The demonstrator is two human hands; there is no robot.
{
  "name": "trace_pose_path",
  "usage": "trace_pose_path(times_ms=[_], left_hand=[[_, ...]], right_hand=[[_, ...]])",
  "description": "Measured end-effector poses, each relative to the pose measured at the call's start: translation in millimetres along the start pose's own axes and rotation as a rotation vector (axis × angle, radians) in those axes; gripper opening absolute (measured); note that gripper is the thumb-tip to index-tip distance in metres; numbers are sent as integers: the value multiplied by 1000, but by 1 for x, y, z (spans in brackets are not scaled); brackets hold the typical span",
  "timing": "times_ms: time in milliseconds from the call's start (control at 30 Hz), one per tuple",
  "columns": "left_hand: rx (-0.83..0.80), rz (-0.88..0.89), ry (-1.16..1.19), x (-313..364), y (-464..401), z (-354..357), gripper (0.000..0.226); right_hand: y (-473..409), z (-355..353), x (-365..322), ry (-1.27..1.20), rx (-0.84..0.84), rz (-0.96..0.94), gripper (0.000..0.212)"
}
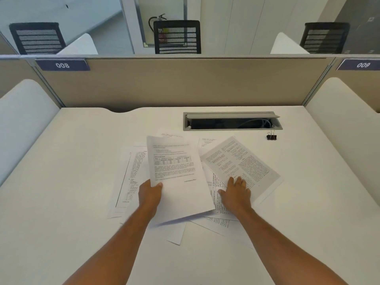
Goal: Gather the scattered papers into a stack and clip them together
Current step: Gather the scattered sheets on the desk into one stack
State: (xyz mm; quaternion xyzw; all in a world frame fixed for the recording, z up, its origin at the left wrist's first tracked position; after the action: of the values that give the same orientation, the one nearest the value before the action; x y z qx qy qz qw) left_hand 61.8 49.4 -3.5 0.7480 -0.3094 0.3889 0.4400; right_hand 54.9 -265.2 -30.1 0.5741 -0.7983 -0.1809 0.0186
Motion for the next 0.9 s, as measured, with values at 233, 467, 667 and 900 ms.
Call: trace_pose_path(times_ms=[233,467,667,900], left_hand=[[-48,-107,69,-23,5,10,40],[-56,-111,54,-25,4,11,39],[-66,-111,62,-24,2,13,40],[-100,-95,66,-19,0,21,38]], right_hand=[[6,1,-13,71,76,-23,60],[7,-8,-17,139,204,-58,43],[-14,-55,-8,-234,271,-4,35],[-76,-82,82,-175,42,304,95]])
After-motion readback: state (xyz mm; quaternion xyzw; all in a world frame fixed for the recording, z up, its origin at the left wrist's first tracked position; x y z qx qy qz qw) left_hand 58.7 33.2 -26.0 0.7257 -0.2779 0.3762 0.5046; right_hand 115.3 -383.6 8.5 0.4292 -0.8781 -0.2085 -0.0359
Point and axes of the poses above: each hand's wrist, its own y-axis away from the middle knuckle, its own z-axis out of the palm, x = y × z, the point moved 7 cm from there along -y, towards the middle knuckle, and after that the axes turned 2 degrees about x, right-handed, at the moved point
